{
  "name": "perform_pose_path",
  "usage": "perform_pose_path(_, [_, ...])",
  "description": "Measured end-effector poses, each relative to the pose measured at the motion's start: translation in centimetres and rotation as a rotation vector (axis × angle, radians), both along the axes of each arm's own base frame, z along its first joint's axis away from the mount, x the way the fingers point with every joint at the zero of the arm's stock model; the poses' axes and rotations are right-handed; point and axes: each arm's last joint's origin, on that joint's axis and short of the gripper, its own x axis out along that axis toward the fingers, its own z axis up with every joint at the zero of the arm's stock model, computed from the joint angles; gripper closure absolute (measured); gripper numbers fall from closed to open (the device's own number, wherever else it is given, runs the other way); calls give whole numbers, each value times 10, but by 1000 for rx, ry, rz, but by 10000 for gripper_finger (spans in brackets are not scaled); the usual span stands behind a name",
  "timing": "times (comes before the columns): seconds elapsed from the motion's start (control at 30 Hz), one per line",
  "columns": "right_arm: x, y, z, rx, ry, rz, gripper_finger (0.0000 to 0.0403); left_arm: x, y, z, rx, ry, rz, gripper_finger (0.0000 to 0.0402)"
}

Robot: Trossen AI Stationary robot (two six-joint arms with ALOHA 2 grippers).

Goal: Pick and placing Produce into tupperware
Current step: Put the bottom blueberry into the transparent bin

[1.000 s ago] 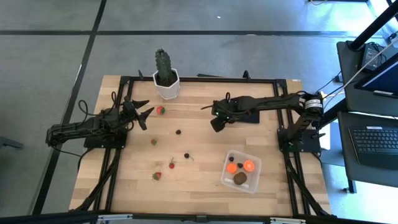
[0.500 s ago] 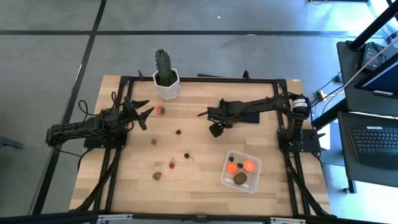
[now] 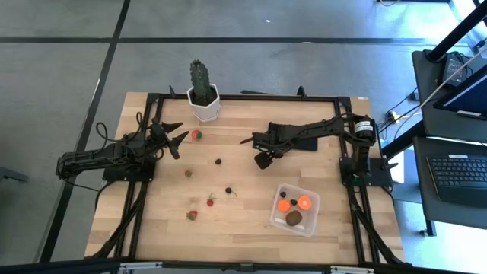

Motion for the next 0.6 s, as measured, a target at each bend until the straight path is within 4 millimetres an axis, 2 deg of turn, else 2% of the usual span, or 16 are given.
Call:
perform_pose_path(0.33, [1, 0, -1, -2, -6, 0, 241, 0, 0, 0, 0, 0, 0, 193])
perform_pose_path(0.6, [1, 0, -1, -8, -4, 0, 303, 0, 0, 0, 0, 0, 0, 193])
